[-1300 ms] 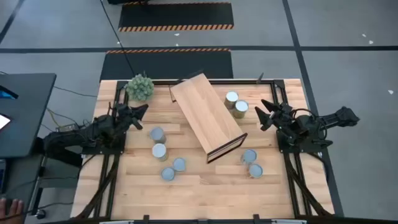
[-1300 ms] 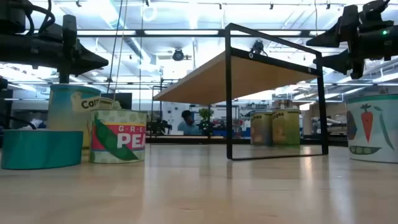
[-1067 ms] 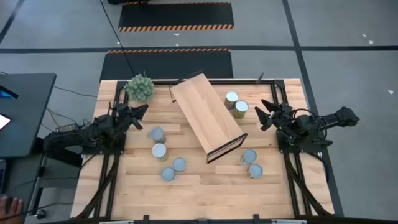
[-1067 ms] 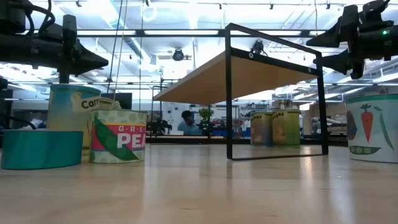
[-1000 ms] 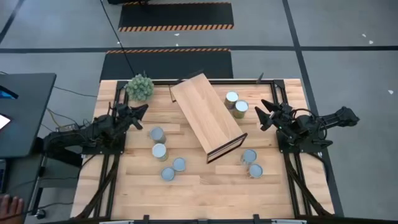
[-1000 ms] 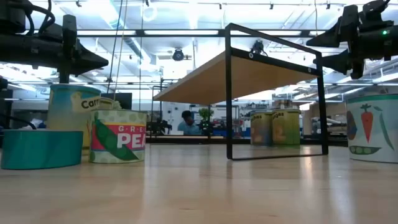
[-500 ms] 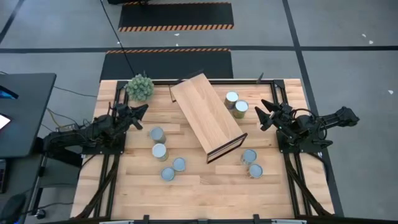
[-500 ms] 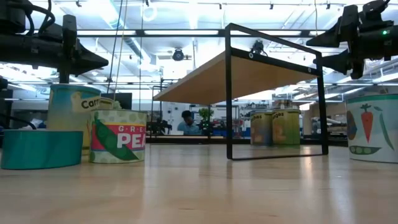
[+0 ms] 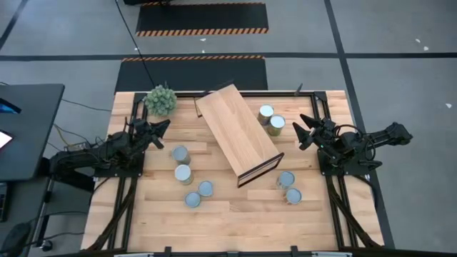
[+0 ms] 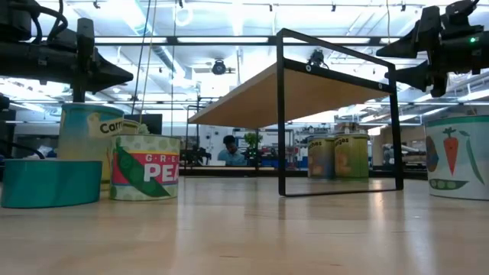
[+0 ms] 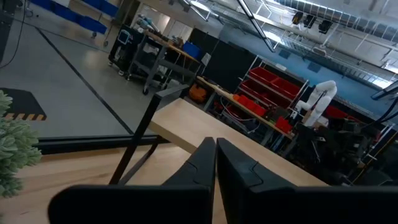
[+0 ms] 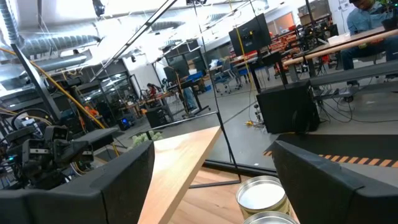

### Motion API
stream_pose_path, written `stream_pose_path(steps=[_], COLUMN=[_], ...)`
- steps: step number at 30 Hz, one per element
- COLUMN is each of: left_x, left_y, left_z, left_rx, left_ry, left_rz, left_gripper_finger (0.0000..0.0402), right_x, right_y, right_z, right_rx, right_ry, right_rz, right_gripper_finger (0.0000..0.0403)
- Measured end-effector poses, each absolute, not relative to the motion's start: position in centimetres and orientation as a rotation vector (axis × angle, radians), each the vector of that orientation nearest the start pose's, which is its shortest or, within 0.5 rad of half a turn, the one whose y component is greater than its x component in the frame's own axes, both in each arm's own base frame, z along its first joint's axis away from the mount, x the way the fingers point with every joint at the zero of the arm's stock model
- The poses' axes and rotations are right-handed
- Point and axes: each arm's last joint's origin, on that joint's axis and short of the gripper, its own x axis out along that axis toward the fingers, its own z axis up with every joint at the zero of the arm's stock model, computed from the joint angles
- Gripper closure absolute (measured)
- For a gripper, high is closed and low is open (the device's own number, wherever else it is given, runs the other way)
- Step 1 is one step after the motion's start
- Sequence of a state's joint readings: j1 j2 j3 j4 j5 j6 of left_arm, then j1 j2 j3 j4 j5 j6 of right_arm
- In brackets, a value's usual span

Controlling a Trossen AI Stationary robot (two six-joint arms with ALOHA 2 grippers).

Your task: Pick and place cans onto a shelf

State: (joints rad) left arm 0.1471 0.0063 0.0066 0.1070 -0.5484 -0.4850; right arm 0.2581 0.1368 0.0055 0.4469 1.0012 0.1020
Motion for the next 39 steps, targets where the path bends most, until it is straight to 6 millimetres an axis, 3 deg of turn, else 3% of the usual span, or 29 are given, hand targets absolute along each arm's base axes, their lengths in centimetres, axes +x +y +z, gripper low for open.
stream_pose_path(steps=[14, 18, 24, 33, 39], left_x=[9.0, 8.7, 8.6, 8.3, 8.0], left_y=[2.9, 3.1, 3.1, 3.1, 2.9], left_z=[17.5, 17.8, 18.5, 19.4, 20.4], left_rx=[-0.482, -0.430, -0.625, -0.669, -0.826], left_ry=[-0.274, -0.303, -0.456, -0.573, -0.718], left_rz=[0.658, 0.764, 0.726, 0.686, 0.562], left_gripper_finger=[0.0381, 0.0381, 0.0381, 0.0381, 0.0381], right_x=[9.2, 9.2, 9.2, 9.2, 9.2], right_y=[-0.1, -0.1, -0.1, -0.1, -0.1], right_z=[19.3, 19.3, 19.3, 19.3, 19.3], right_rx=[0.287, 0.287, 0.286, 0.287, 0.287], right_ry=[-0.299, -0.298, -0.298, -0.299, -0.298], right_rz=[-0.724, -0.724, -0.724, -0.724, -0.724], right_gripper_finger=[0.0070, 0.0070, 0.0070, 0.0070, 0.0070])
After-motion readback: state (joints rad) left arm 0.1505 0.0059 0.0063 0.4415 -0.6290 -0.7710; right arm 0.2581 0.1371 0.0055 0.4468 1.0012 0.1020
